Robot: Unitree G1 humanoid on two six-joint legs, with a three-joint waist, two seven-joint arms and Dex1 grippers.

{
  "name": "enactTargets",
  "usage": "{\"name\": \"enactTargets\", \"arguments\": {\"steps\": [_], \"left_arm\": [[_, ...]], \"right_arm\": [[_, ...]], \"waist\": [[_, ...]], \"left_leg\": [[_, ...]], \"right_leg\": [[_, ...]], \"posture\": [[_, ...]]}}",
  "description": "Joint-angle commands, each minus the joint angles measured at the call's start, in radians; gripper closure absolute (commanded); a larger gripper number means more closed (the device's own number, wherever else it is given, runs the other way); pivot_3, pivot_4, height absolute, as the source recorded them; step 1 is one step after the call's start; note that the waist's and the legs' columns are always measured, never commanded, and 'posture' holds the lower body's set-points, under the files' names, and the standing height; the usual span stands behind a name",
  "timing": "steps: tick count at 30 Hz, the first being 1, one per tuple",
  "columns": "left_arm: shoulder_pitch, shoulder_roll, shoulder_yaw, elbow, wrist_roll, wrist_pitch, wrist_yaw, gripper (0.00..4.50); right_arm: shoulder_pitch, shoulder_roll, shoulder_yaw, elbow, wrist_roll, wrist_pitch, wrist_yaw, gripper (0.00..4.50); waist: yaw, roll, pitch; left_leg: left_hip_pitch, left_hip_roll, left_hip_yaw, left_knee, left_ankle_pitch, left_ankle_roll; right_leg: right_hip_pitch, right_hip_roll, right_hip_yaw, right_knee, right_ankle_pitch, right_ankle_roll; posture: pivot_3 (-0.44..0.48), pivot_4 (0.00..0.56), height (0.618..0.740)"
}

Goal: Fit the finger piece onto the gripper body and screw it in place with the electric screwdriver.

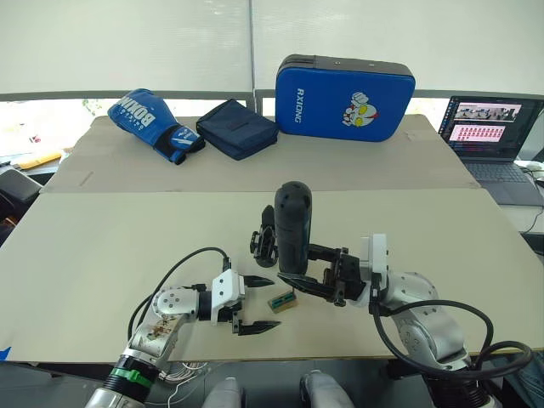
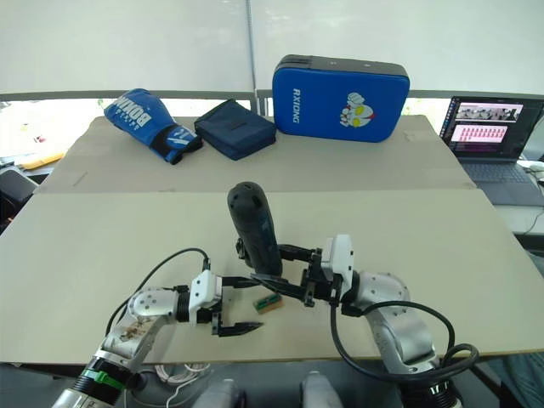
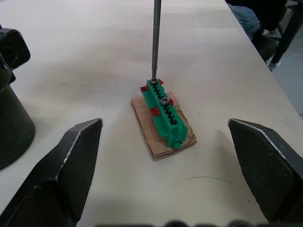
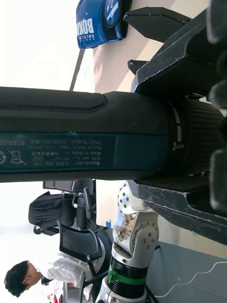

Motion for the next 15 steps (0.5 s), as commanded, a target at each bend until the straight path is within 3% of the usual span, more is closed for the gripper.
{"name": "enactTargets", "arguments": {"steps": [1, 15], "left_arm": [[0.028, 0.003, -0.027, 0.035, 0.011, 0.008, -0.006, 0.0], [0.032, 0.002, -0.029, 0.034, 0.013, 0.004, -0.005, 0.0]], "right_arm": [[-0.016, 0.006, -0.019, -0.024, 0.018, -0.041, 0.004, 2.59], [-0.004, 0.012, -0.008, -0.019, 0.011, -0.044, 0.006, 2.59]], "waist": [[0.0, 0.0, 0.0], [0.0, 0.0, 0.0]], "left_leg": [[0.0, 0.0, 0.0, 0.0, 0.0, 0.0], [0.0, 0.0, 0.0, 0.0, 0.0, 0.0]], "right_leg": [[0.0, 0.0, 0.0, 0.0, 0.0, 0.0], [0.0, 0.0, 0.0, 0.0, 0.0, 0.0]], "posture": [[0.0, 0.15, 0.74], [0.0, 0.15, 0.74]]}}
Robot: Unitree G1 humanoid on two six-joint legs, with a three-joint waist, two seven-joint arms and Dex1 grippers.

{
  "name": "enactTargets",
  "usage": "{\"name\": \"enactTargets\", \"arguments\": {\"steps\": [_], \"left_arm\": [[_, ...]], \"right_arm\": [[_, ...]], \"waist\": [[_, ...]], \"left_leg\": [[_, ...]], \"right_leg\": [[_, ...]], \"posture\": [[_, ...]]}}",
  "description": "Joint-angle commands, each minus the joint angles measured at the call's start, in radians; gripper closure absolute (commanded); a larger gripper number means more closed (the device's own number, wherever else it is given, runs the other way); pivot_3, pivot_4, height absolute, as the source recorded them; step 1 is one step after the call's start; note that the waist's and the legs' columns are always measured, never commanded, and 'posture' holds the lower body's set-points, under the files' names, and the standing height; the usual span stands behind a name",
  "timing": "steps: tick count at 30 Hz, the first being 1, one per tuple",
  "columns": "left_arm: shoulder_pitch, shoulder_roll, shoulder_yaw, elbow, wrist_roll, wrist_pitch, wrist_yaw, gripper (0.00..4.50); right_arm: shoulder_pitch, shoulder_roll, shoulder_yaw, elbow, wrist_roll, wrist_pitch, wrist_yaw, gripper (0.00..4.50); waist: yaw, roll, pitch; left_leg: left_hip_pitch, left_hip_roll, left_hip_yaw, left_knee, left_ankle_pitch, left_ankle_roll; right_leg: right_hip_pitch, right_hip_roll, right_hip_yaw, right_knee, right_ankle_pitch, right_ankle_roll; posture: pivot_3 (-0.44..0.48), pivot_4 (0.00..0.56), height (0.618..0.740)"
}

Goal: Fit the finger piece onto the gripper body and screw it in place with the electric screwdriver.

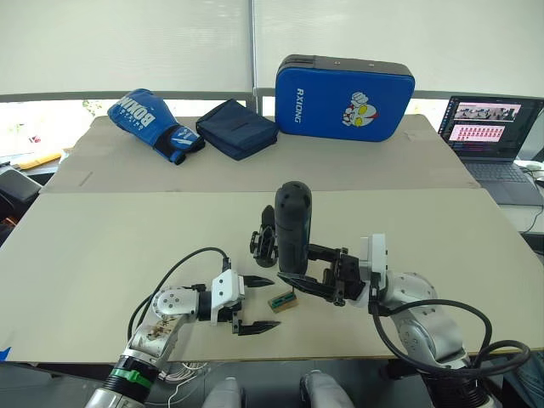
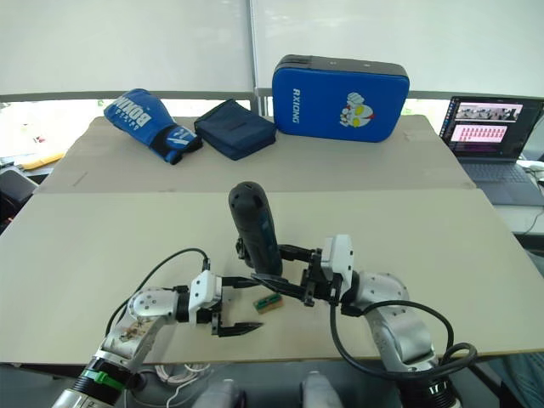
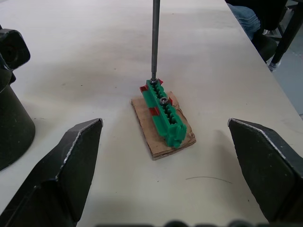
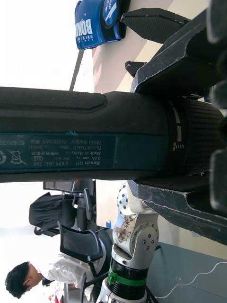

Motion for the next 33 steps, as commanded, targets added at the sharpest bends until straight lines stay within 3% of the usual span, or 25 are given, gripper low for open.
{"name": "enactTargets", "arguments": {"steps": [1, 23, 33], "left_arm": [[0.03, 0.002, -0.029, 0.034, 0.013, 0.007, -0.005, 0.0], [0.025, 0.0, -0.024, 0.051, 0.01, -0.005, -0.006, 0.0], [0.022, 0.017, 0.018, 0.052, -0.053, -0.024, -0.051, 0.0]], "right_arm": [[-0.004, 0.008, -0.006, -0.026, 0.012, -0.041, 0.005, 2.59], [0.001, 0.003, -0.02, -0.043, 0.032, -0.022, 0.0, 2.59], [-0.009, -0.007, -0.044, -0.092, 0.094, 0.014, -0.017, 2.59]], "waist": [[0.0, 0.0, 0.0], [0.0, 0.001, -0.001], [-0.001, 0.001, -0.001]], "left_leg": [[0.0, 0.0, 0.0, 0.0, 0.0, 0.0], [0.001, 0.0, 0.0, 0.0, 0.0, 0.0], [0.0, 0.0, 0.0, 0.0, 0.0, 0.0]], "right_leg": [[0.0, 0.0, 0.0, 0.0, 0.0, 0.0], [0.001, 0.0, 0.0, 0.0, 0.0, 0.0], [0.0, 0.0, 0.0, 0.0, 0.0, 0.0]], "posture": [[0.0, 0.15, 0.74], [0.0, 0.15, 0.74], [0.0, 0.15, 0.74]]}}
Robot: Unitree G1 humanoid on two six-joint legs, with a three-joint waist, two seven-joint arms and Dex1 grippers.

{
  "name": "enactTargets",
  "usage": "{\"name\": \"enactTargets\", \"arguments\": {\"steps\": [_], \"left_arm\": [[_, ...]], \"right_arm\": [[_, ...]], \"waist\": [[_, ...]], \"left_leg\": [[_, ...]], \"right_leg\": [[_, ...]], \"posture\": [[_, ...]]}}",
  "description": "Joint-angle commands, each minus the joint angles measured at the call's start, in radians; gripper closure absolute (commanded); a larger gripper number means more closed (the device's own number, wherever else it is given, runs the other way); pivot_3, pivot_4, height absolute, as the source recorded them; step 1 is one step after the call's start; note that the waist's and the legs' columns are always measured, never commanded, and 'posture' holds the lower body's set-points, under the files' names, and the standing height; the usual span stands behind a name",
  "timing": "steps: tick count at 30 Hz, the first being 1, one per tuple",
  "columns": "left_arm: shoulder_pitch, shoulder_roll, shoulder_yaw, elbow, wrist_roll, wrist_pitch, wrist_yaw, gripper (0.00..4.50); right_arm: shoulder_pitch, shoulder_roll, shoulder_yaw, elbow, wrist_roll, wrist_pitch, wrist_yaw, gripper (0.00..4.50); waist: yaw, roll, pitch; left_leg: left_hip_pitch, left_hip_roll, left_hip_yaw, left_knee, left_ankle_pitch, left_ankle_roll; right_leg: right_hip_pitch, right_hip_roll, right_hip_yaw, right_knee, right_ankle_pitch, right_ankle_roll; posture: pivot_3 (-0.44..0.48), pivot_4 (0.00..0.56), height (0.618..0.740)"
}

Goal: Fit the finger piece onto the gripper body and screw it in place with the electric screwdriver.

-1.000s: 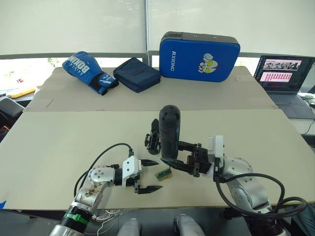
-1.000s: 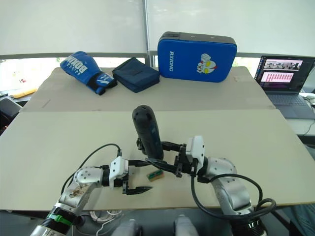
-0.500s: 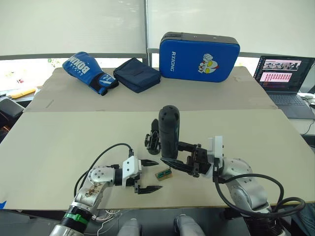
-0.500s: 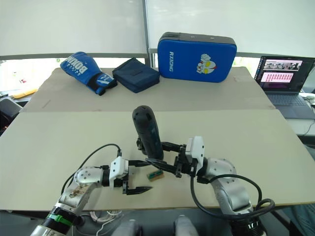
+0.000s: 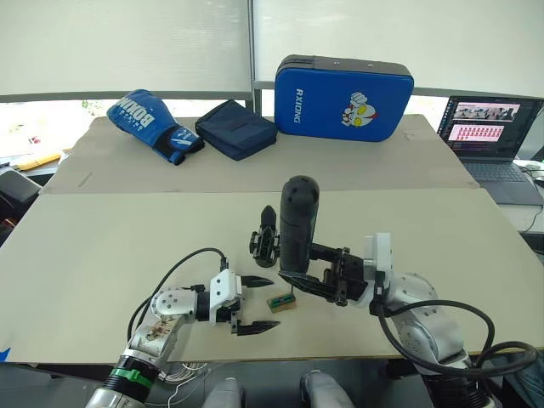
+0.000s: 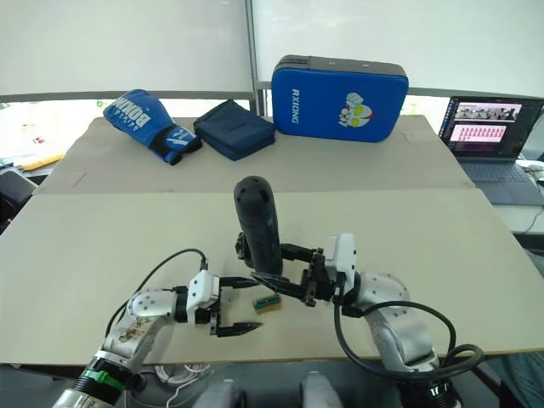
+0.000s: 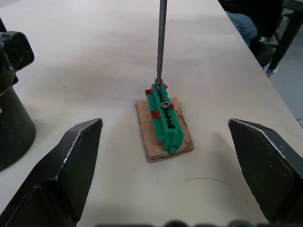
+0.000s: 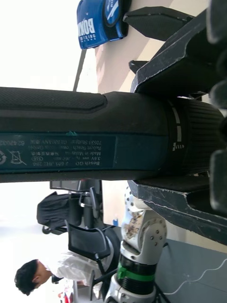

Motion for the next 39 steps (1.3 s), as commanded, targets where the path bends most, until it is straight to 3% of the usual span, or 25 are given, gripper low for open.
{"name": "enactTargets", "arguments": {"steps": [1, 11, 21, 28, 39], "left_arm": [[0.022, 0.019, 0.004, 0.019, -0.015, 0.0, -0.027, 0.0], [0.04, 0.087, 0.099, -0.084, -0.169, 0.016, -0.11, 0.0], [0.026, 0.153, 0.257, -0.176, -0.346, 0.199, -0.087, 0.0], [-0.014, 0.142, 0.317, -0.183, -0.389, 0.285, -0.025, 0.0], [-0.073, 0.129, 0.351, -0.1, -0.357, 0.295, 0.044, 0.0]], "right_arm": [[-0.02, -0.004, -0.033, -0.07, 0.051, 0.0, -0.01, 2.59], [-0.051, -0.038, -0.083, -0.129, 0.11, 0.045, -0.052, 2.59], [-0.18, -0.102, -0.205, -0.142, 0.24, 0.162, -0.131, 2.59], [-0.316, -0.118, -0.237, -0.061, 0.294, 0.224, -0.137, 2.59], [-0.435, -0.021, -0.178, 0.075, 0.212, 0.186, -0.134, 2.59]], "waist": [[-0.001, 0.0, 0.0], [-0.005, -0.001, 0.001], [-0.002, -0.001, 0.002], [-0.003, -0.002, 0.002], [-0.003, -0.002, 0.003]], "left_leg": [[0.0, 0.0, 0.0, 0.0, 0.0, 0.0], [-0.001, 0.001, 0.0, 0.0, 0.0, 0.0], [-0.001, 0.001, 0.0, 0.0, 0.0, 0.0], [-0.001, 0.0, 0.0, 0.0, 0.0, 0.0], [-0.002, 0.0, -0.001, -0.001, 0.0, 0.0]], "right_leg": [[0.0, 0.0, 0.0, 0.0, 0.0, 0.0], [-0.001, 0.0, 0.0, 0.0, 0.0, 0.0], [-0.001, 0.0, 0.0, 0.0, 0.0, 0.0], [-0.002, 0.0, 0.0, 0.0, 0.0, 0.0], [-0.003, 0.0, 0.0, 0.0, 0.0, -0.001]], "posture": [[0.0, 0.15, 0.74], [0.0, 0.15, 0.74], [0.0, 0.15, 0.74], [0.0, 0.15, 0.74], [0.0, 0.15, 0.74]]}}
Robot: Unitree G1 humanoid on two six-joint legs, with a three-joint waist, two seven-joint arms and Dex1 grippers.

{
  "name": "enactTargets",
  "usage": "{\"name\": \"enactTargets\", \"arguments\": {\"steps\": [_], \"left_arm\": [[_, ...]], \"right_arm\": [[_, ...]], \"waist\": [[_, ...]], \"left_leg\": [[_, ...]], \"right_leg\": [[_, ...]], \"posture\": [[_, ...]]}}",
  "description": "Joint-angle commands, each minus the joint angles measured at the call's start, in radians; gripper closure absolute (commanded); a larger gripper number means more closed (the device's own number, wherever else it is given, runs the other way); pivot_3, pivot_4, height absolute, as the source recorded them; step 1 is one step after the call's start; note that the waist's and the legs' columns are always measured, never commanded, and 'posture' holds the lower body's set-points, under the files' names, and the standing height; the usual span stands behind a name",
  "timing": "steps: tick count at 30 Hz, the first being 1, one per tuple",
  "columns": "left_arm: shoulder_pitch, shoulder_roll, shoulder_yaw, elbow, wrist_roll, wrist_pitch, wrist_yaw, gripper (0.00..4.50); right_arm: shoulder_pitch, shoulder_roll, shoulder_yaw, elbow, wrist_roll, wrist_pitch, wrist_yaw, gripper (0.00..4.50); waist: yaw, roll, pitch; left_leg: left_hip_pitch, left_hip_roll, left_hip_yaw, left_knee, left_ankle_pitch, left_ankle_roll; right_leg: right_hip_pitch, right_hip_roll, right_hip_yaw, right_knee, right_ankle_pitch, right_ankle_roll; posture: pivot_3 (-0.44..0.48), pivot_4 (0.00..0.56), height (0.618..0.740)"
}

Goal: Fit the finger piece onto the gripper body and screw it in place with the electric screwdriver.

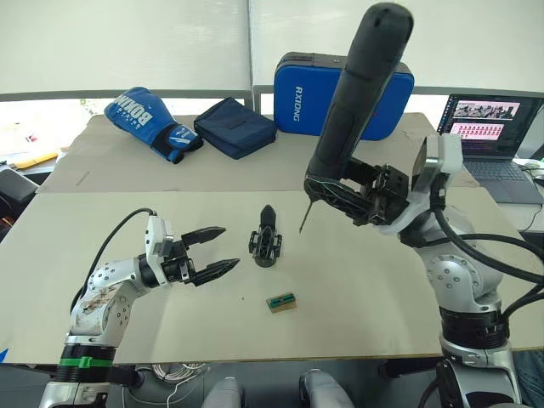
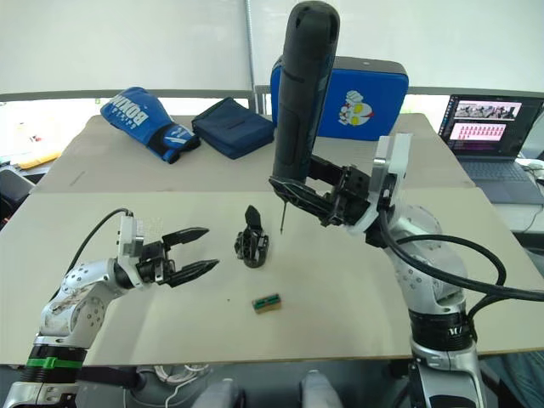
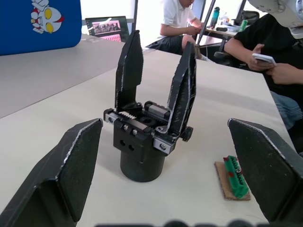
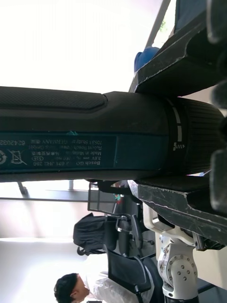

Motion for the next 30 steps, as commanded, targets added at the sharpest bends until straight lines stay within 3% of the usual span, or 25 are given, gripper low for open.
{"name": "enactTargets", "arguments": {"steps": [1, 20, 30], "left_arm": [[-0.028, 0.004, 0.033, 0.024, 0.0, -0.015, -0.006, 0.0], [-0.033, -0.015, 0.015, 0.061, 0.058, -0.044, -0.014, 0.0], [-0.055, -0.046, -0.011, 0.174, 0.117, -0.136, -0.052, 0.0]], "right_arm": [[-0.076, 0.049, 0.016, 0.019, -0.025, -0.043, -0.012, 2.59], [-0.149, 0.214, 0.117, 0.126, -0.182, -0.087, -0.004, 2.59], [-0.169, 0.256, 0.154, 0.186, -0.236, -0.105, 0.009, 2.59]], "waist": [[-0.003, 0.0, 0.0], [-0.019, 0.0, 0.0], [-0.021, 0.0, 0.0]], "left_leg": [[0.0, 0.0, 0.0, 0.0, 0.0, 0.0], [-0.001, 0.0, -0.002, -0.001, 0.0, 0.0], [-0.001, 0.0, -0.002, -0.001, 0.0, 0.0]], "right_leg": [[0.0, 0.0, 0.0, 0.0, 0.0, 0.0], [-0.002, -0.001, -0.001, 0.001, 0.0, -0.001], [-0.002, -0.001, -0.001, 0.001, 0.0, -0.001]], "posture": [[0.0, 0.15, 0.74], [0.0, 0.15, 0.74], [0.0, 0.15, 0.74]]}}
